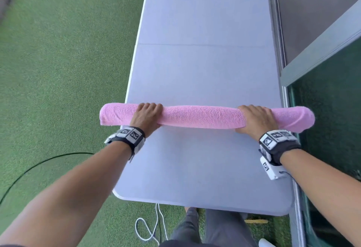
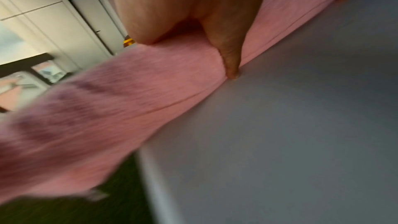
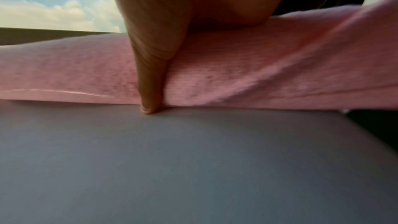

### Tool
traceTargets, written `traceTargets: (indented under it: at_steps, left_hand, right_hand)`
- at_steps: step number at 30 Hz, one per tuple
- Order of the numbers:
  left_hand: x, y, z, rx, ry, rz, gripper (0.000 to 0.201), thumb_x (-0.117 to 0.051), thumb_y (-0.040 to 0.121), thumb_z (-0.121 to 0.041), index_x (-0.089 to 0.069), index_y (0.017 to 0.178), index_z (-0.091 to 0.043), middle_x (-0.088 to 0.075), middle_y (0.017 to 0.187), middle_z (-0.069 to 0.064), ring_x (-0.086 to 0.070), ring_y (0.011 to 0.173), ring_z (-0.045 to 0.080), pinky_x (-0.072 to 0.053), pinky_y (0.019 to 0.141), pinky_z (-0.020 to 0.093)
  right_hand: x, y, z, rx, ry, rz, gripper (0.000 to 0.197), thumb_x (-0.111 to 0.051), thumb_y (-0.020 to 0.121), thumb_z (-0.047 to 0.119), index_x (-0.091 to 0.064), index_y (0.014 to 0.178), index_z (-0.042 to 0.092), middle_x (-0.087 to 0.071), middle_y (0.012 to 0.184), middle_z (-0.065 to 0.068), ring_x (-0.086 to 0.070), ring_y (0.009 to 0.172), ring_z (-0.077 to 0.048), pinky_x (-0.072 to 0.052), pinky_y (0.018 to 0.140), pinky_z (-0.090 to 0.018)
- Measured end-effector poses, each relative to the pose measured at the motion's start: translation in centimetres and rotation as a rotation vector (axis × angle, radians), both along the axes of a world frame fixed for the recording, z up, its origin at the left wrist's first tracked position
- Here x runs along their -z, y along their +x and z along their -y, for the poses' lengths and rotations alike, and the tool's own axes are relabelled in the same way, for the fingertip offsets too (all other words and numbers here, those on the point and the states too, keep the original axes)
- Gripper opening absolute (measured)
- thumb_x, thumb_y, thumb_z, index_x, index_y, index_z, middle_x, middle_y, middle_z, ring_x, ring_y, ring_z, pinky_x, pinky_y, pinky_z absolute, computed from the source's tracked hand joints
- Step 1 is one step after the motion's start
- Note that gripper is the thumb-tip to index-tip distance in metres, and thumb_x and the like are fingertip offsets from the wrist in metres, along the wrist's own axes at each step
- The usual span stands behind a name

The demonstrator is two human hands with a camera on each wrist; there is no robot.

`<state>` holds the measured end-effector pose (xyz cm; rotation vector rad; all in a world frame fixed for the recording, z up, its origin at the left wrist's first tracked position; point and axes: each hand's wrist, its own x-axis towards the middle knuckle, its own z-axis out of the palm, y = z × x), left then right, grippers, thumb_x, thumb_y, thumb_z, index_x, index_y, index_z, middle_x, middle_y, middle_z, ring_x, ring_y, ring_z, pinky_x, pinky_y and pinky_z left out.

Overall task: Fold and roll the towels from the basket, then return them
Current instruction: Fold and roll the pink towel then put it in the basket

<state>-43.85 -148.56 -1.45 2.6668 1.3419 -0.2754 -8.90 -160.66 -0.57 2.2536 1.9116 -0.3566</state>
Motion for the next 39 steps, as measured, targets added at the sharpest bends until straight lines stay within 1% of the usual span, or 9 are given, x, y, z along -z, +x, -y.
traceTargets:
  at_steps: [7,13,16,20,24,28,31,35,39]
  left_hand:
    - [-0.9,-6.8,-0.7,-0.234,-0.089,-0.031,0.058,-0.079,0.072,-0.041,-0.049,0.109,-0.009,-0.061,0.094,0.011,-0.060,0.086,0.030,-0.051,0.083,0.046]
    - [-0.9,-1.6,9.5,-0.608,-0.187,-0.062,0.059,-0.067,0.083,-0.048,-0.041,0.117,-0.007,-0.058,0.097,0.009,-0.056,0.083,0.026,-0.050,0.078,0.040]
    - [-1.4,2.1,16.6,-0.652,-0.348,0.051,0.078,-0.068,0.082,-0.041,-0.023,0.137,-0.008,-0.049,0.116,0.012,-0.053,0.102,0.032,-0.046,0.086,0.045]
    - [-2.0,5.2,22.9,-0.664,-0.573,0.323,0.083,-0.050,0.090,-0.037,0.000,0.150,-0.010,-0.036,0.135,0.018,-0.044,0.120,0.037,-0.039,0.101,0.049]
    - [-1.8,5.6,24.8,-0.694,-0.799,0.576,0.068,-0.034,0.090,-0.038,-0.017,0.148,-0.007,-0.046,0.131,0.022,-0.047,0.119,0.037,-0.038,0.099,0.042]
    - [-2.5,5.5,25.1,-0.568,-0.916,0.584,0.056,-0.032,0.091,-0.030,-0.033,0.144,-0.012,-0.054,0.132,0.016,-0.053,0.116,0.031,-0.042,0.097,0.037]
    - [-3.0,4.5,25.9,-0.435,-0.998,0.434,0.052,-0.040,0.093,-0.010,-0.036,0.145,-0.012,-0.051,0.139,0.009,-0.051,0.122,0.024,-0.038,0.105,0.034]
    - [-3.3,-0.8,27.6,-0.323,-1.001,0.316,0.050,-0.038,0.092,-0.001,-0.047,0.139,-0.015,-0.058,0.130,0.006,-0.055,0.116,0.018,-0.042,0.100,0.027]
    - [-2.5,-10.3,28.9,-0.487,-0.944,0.243,0.043,-0.042,0.093,-0.006,-0.054,0.132,-0.019,-0.062,0.120,0.002,-0.058,0.104,0.010,-0.046,0.089,0.019]
  right_hand:
    - [-2.6,6.1,4.0,0.216,-0.124,0.043,0.050,-0.071,0.064,0.062,-0.055,0.098,0.029,-0.063,0.089,0.003,-0.059,0.076,-0.022,-0.048,0.073,-0.035]
    - [-1.1,-4.4,10.0,0.545,-0.123,-0.051,0.072,-0.069,0.075,0.055,-0.039,0.124,0.010,-0.052,0.121,-0.017,-0.052,0.109,-0.035,-0.040,0.088,-0.046]
    - [-0.4,-11.0,12.8,0.659,-0.143,-0.184,0.093,-0.060,0.080,0.060,-0.016,0.148,0.012,-0.038,0.137,-0.016,-0.042,0.121,-0.036,-0.034,0.096,-0.049]
    - [-0.4,-15.6,14.3,0.726,-0.116,-0.551,0.084,-0.041,0.093,0.057,-0.003,0.152,0.011,-0.018,0.156,-0.017,-0.028,0.139,-0.035,-0.024,0.110,-0.045]
    - [-0.9,-16.4,14.5,0.811,-0.111,-0.810,0.086,-0.041,0.092,0.060,-0.005,0.153,0.009,-0.010,0.160,-0.013,-0.018,0.145,-0.030,-0.015,0.117,-0.040]
    - [-1.6,-17.0,13.6,0.742,-0.099,-0.513,0.128,-0.059,0.061,0.082,-0.007,0.150,0.006,-0.019,0.155,-0.013,-0.021,0.142,-0.029,-0.019,0.115,-0.048]
    - [-1.3,-17.0,13.0,0.587,-0.127,-0.269,0.145,-0.071,0.046,0.080,0.001,0.151,0.009,-0.016,0.155,-0.015,-0.018,0.142,-0.030,-0.012,0.114,-0.054]
    - [-1.0,-16.4,12.4,0.451,-0.091,-0.114,0.134,-0.080,0.048,0.067,-0.010,0.149,0.011,-0.039,0.136,-0.015,-0.042,0.120,-0.032,-0.032,0.104,-0.050]
    - [-2.2,-15.5,11.1,0.429,-0.064,-0.190,0.109,-0.078,0.059,0.056,-0.021,0.141,0.013,-0.048,0.129,-0.018,-0.049,0.115,-0.035,-0.039,0.094,-0.046]
